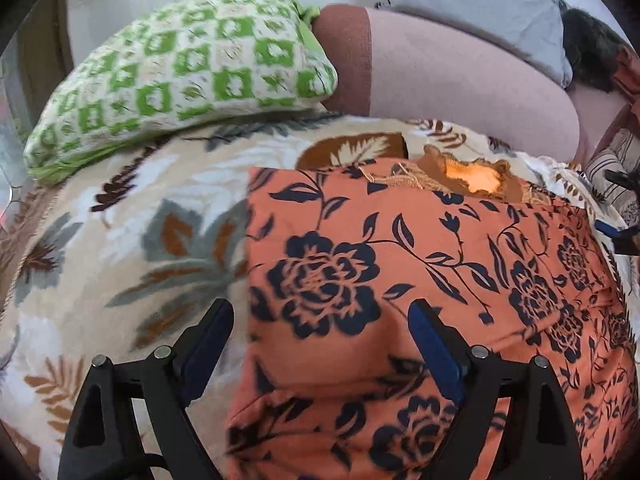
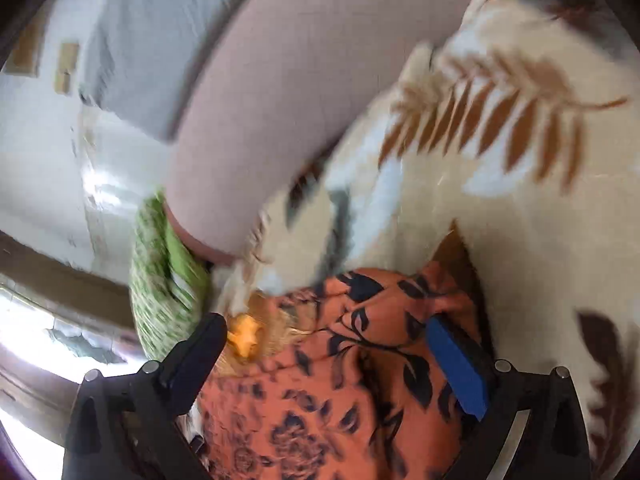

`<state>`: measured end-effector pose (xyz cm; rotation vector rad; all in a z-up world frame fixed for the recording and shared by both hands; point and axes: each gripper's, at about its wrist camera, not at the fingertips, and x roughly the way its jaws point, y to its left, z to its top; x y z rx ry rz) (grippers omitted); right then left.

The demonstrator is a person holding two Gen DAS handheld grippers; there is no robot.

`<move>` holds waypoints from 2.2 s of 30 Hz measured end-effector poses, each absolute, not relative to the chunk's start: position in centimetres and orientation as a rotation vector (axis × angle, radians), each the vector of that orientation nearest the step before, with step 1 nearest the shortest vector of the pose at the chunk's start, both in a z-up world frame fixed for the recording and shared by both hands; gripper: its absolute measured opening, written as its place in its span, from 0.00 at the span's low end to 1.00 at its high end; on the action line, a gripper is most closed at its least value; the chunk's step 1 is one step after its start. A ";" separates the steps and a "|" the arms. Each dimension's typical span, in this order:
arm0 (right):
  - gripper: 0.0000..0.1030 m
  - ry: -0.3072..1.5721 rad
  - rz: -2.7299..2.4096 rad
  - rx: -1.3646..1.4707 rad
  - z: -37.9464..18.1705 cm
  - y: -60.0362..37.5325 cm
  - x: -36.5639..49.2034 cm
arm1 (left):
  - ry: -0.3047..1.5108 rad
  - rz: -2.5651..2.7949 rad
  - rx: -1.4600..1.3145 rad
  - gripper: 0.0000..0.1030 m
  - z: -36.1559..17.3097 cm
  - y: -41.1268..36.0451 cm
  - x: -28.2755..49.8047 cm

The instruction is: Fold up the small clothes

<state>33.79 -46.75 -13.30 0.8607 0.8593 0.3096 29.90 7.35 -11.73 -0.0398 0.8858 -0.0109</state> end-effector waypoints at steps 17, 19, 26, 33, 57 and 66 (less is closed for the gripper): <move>0.98 1.122 0.236 0.486 -10.5 -44.4 3.3 | 0.917 0.071 -0.224 0.86 -7.6 9.1 7.4; 0.98 1.108 0.229 0.478 -10.3 -44.0 1.3 | 0.912 0.088 -0.231 0.86 -7.1 9.1 6.1; 0.98 1.114 0.177 0.423 -10.0 -43.2 -1.9 | 0.923 0.120 -0.218 0.86 -6.6 9.4 3.1; 0.98 1.096 0.101 0.316 -9.3 -42.3 -3.3 | 0.955 0.131 -0.206 0.86 -7.5 9.2 2.4; 0.88 1.268 0.168 0.529 -15.7 -46.1 -3.4 | 1.124 0.134 -0.232 0.69 -14.8 9.8 1.0; 0.87 1.170 0.209 0.464 -12.5 -45.9 -2.9 | 1.114 0.119 -0.199 0.74 -15.0 9.4 1.1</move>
